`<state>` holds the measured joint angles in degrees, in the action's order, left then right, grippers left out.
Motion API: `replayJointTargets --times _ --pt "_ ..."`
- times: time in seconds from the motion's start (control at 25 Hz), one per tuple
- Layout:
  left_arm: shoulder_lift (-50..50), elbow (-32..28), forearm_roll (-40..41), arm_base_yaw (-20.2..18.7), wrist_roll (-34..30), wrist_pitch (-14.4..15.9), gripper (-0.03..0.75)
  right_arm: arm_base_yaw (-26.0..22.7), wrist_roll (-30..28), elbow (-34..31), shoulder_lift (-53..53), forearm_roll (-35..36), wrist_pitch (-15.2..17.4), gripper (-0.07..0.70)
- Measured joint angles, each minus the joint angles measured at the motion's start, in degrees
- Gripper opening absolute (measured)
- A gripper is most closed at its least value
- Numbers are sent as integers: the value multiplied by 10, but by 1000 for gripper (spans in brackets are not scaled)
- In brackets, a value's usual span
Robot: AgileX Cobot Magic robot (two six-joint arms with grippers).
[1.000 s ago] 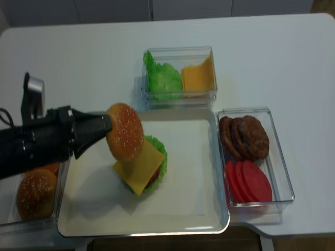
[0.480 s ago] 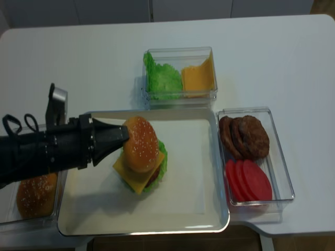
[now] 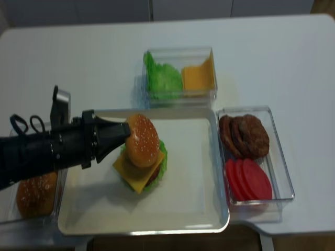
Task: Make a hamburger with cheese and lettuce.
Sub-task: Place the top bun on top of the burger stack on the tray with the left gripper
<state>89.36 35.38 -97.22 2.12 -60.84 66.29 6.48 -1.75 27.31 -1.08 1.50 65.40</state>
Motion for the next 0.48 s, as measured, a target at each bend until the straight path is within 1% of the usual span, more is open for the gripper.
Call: replayJointTargets --times 0.48 --pt "1 0 10 0 5 -1 76 0 0 0 0 0 0 8"
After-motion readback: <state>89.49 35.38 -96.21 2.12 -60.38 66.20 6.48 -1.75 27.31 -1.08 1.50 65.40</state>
